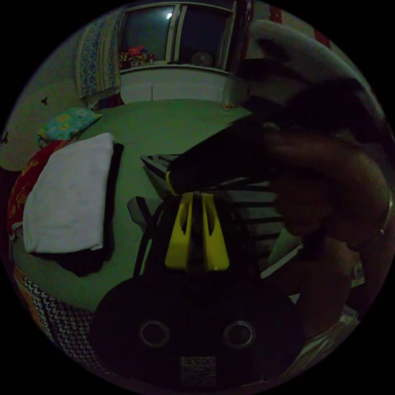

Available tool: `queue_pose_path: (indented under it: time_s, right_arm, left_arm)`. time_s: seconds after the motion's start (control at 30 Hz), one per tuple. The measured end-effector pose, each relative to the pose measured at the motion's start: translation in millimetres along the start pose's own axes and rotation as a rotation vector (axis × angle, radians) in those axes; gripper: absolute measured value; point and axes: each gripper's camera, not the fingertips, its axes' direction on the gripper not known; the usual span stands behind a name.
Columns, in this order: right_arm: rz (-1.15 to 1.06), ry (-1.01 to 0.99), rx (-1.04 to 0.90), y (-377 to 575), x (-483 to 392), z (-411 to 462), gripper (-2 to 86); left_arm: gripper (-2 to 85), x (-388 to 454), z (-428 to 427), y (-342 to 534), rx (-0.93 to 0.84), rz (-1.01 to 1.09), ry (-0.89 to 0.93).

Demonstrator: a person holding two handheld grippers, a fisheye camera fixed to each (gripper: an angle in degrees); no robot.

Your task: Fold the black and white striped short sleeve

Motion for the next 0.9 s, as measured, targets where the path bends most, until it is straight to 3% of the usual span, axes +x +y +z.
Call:
queue_pose_path:
  time_s: [0.37, 0.53, 0.63, 0.8, 0.9]
  right_arm:
    - [0.043, 0.030, -0.176, -53, 12, 5, 9.8]
    - [0.009, 0.098, -0.197, -58, 27, -7, 0.7]
    - [0.044, 0.040, -0.159, -54, 53, -28, -0.4]
    - [0.131, -0.091, -0.068, -29, 111, -74, -0.7]
    - [0.154, -0.038, -0.022, -3, 152, -103, -0.7]
  left_arm:
    - [4.8, 10, -21, 9, 0.009, 0.059, 0.082]
    - [4.8, 24, -25, 10, -0.018, 0.163, 0.101]
    - [4.9, 29, -34, 12, 0.041, 0.199, 0.097]
    - [3.9, 18, -57, 14, 0.191, 0.143, 0.268]
    - [0.6, 6, -72, 20, 0.317, 0.052, 0.297]
